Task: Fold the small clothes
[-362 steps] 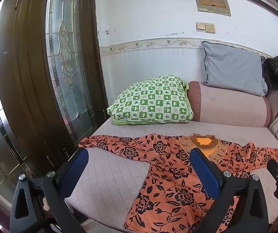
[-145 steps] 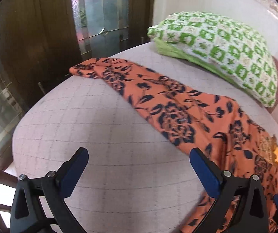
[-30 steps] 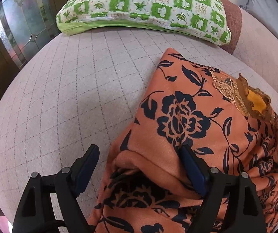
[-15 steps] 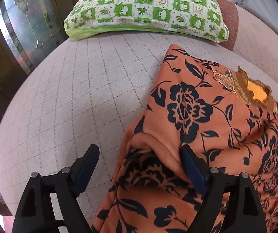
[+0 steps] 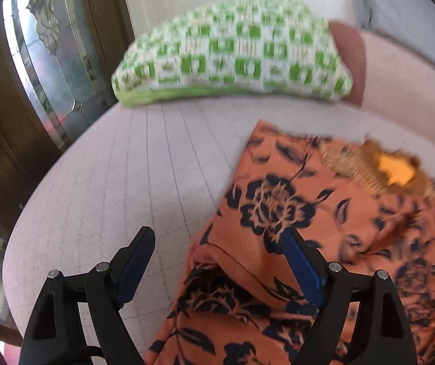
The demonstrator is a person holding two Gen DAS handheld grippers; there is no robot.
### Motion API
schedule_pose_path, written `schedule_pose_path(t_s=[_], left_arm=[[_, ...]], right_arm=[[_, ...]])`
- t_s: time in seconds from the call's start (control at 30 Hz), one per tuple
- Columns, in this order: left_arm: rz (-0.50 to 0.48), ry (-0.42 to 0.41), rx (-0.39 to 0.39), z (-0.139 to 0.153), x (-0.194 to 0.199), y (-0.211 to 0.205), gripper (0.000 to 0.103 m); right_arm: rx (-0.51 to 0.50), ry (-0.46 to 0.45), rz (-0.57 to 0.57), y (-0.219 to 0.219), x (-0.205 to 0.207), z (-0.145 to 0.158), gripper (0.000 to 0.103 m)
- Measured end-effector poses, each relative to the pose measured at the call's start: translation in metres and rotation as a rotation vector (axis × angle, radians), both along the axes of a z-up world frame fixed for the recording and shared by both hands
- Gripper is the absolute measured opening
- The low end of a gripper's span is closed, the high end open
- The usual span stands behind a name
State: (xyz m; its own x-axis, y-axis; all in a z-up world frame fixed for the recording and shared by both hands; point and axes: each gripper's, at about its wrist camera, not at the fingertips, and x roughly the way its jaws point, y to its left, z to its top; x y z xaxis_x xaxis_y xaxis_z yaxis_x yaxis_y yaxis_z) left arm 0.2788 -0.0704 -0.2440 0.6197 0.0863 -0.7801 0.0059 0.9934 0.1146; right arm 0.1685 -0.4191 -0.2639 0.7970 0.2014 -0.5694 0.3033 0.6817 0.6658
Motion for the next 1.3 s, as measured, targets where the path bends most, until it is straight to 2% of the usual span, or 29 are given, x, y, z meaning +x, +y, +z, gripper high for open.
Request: schedule_pose_path(t_s=[0.07, 0.1, 0.17, 0.23, 0.33, 0.43, 0.5, 0.6, 0.67, 0.7, 0.77, 0.83, 0.9, 0.93, 0.97, 1.0, 1.03, 1.1, 1.17, 1.3], left_arm=[[0.022, 0.064, 0.023, -0.015, 0.007, 0.0, 0.086], [0.022, 0.089, 0.03, -0.02, 0.01, 0.0, 0.086], [0.031, 0.088, 0.018, -0.021, 0.009, 0.004, 0.087], [0.055, 0.084, 0.017, -0.016, 0.008, 0.007, 0.087], [0.036, 0.0, 0.018, 0.001, -0.001, -0.003, 0.087], [-0.084, -0.016, -0.006, 0.005, -0.013, -0.029, 0.087], [-0.144, 0.027, -0.008, -0.004, -0.015, -0.043, 0.087], [-0.184, 0.087, 0.071, -0.022, -0.013, -0.056, 0.087], [-0.172, 0.076, 0.033, -0.016, -0.012, -0.052, 0.087], [-0.164, 0.071, -0.016, -0.011, -0.012, -0.048, 0.087], [-0.16, 0.058, -0.078, -0.005, -0.01, -0.047, 0.087], [-0.179, 0.081, -0.071, -0.01, -0.005, -0.056, 0.087], [-0.21, 0.133, -0.026, -0.025, 0.0, -0.069, 0.09], [-0.207, 0.11, 0.001, -0.029, 0.0, -0.072, 0.096], [-0.197, 0.088, 0.024, -0.028, -0.001, -0.074, 0.098], [-0.196, 0.096, 0.029, -0.027, 0.0, -0.075, 0.098], [-0.195, 0.106, 0.021, -0.026, 0.001, -0.074, 0.098], [-0.189, 0.133, -0.018, -0.024, 0.004, -0.069, 0.098], [-0.179, 0.126, -0.036, -0.018, 0.0, -0.064, 0.098], [-0.164, 0.081, -0.015, -0.007, -0.025, -0.053, 0.098]], right_arm=[[-0.053, 0.089, 0.014, 0.003, 0.014, -0.014, 0.066], [-0.096, 0.162, 0.027, 0.005, 0.022, -0.025, 0.062], [-0.119, 0.21, 0.002, 0.002, 0.024, -0.031, 0.032], [-0.062, 0.214, -0.029, -0.006, 0.019, -0.025, 0.031], [-0.092, 0.154, -0.027, 0.0, 0.019, -0.007, 0.035], [-0.055, 0.069, 0.084, 0.025, 0.028, 0.003, 0.035], [-0.064, 0.093, 0.147, 0.043, 0.038, -0.002, 0.035], [-0.087, 0.229, 0.272, 0.069, 0.062, -0.03, 0.036], [-0.116, 0.206, 0.273, 0.07, 0.063, -0.023, 0.036], [-0.103, 0.206, 0.268, 0.069, 0.064, -0.017, 0.036], [-0.086, 0.133, 0.258, 0.067, 0.057, -0.007, 0.036], [-0.091, 0.084, 0.23, 0.066, 0.063, -0.001, 0.036], [-0.077, 0.065, 0.201, 0.065, 0.071, -0.005, 0.044], [-0.068, 0.097, 0.195, 0.065, 0.079, -0.015, 0.066], [-0.063, 0.133, 0.195, 0.066, 0.086, -0.025, 0.07], [-0.072, 0.136, 0.2, 0.067, 0.089, -0.031, 0.07], [-0.112, 0.118, 0.204, 0.071, 0.088, -0.026, 0.07], [-0.148, 0.14, 0.231, 0.077, 0.086, -0.016, 0.07], [-0.123, 0.11, 0.25, 0.077, 0.078, -0.01, 0.07], [-0.029, 0.105, 0.268, 0.067, 0.054, -0.004, 0.07]])
